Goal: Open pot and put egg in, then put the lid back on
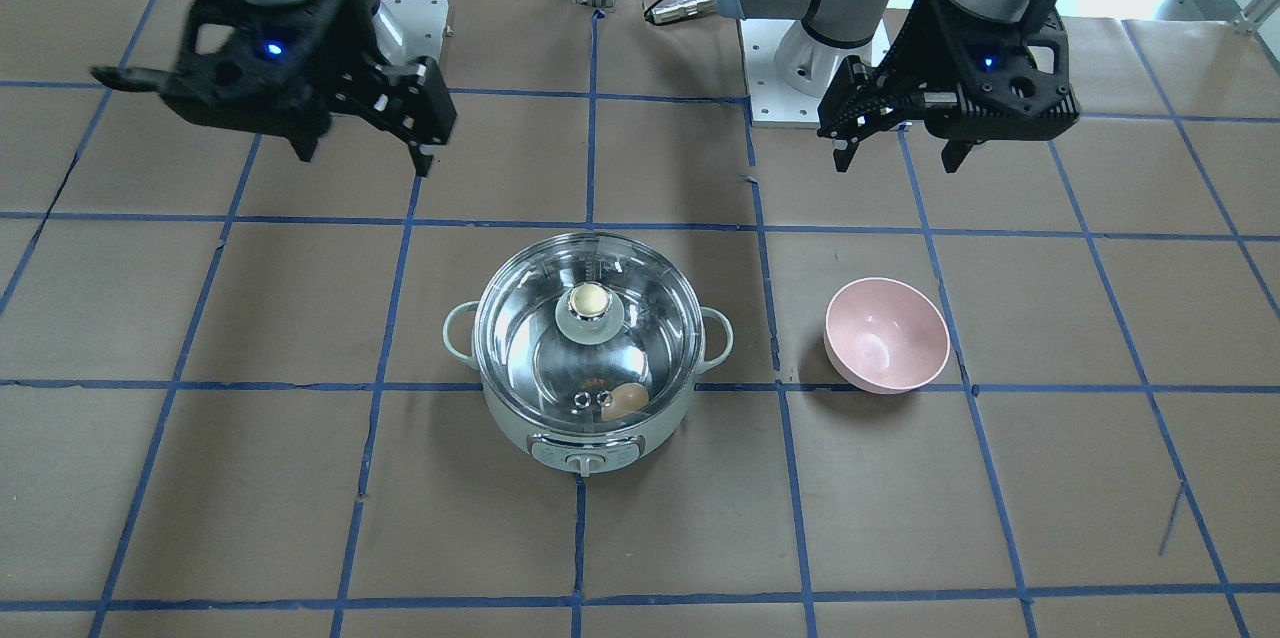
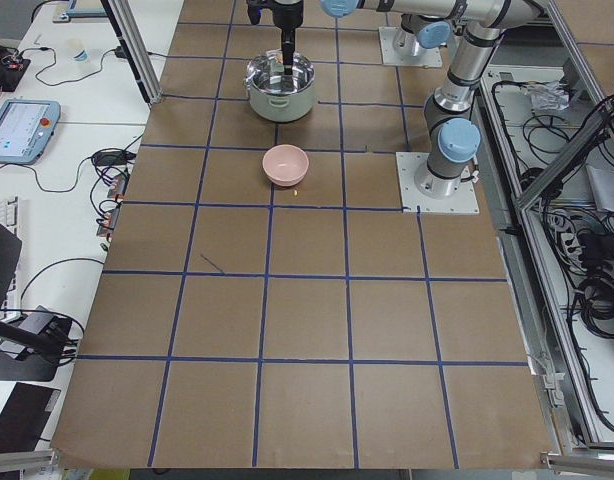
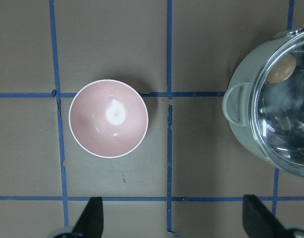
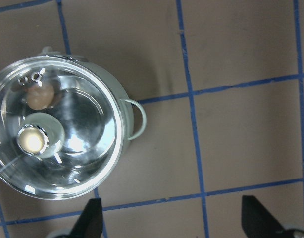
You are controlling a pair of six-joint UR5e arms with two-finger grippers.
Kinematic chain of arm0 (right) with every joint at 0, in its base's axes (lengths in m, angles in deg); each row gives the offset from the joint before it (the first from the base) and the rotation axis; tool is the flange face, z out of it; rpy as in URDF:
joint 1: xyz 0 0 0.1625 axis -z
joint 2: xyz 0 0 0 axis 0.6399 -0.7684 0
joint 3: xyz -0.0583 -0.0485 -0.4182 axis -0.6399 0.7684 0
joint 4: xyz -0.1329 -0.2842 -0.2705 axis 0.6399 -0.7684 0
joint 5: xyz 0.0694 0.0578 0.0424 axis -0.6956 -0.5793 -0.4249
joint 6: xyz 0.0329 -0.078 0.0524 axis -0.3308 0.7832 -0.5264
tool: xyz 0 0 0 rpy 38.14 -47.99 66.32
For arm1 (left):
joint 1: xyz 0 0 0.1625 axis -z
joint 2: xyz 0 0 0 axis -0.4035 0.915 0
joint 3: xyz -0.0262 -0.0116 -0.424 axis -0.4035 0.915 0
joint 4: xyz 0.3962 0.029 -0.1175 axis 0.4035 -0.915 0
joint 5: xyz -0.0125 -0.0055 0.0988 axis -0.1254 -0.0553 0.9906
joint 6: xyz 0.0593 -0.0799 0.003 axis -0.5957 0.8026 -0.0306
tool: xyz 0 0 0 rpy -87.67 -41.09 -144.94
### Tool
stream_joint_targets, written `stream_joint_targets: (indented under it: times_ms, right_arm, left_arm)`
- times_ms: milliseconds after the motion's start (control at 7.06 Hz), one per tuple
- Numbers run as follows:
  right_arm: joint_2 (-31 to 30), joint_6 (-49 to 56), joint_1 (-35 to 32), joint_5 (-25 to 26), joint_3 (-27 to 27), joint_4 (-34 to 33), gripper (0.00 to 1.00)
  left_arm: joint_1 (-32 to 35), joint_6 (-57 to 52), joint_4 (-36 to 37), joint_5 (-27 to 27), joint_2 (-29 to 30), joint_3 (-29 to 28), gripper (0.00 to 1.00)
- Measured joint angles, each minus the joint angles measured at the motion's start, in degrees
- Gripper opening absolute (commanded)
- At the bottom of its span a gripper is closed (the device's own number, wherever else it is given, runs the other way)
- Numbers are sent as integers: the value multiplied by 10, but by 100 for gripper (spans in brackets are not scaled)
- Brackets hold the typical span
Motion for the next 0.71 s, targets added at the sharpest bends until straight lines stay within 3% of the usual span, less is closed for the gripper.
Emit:
stream_joint_targets:
  times_ms: [283,709]
  right_arm:
    - [-42,64,55,2,-46,17,100]
    - [-54,94,64,3,-64,-6,100]
  left_arm:
    - [1,1,0,0,0,0,100]
    - [1,2,0,0,-1,0,100]
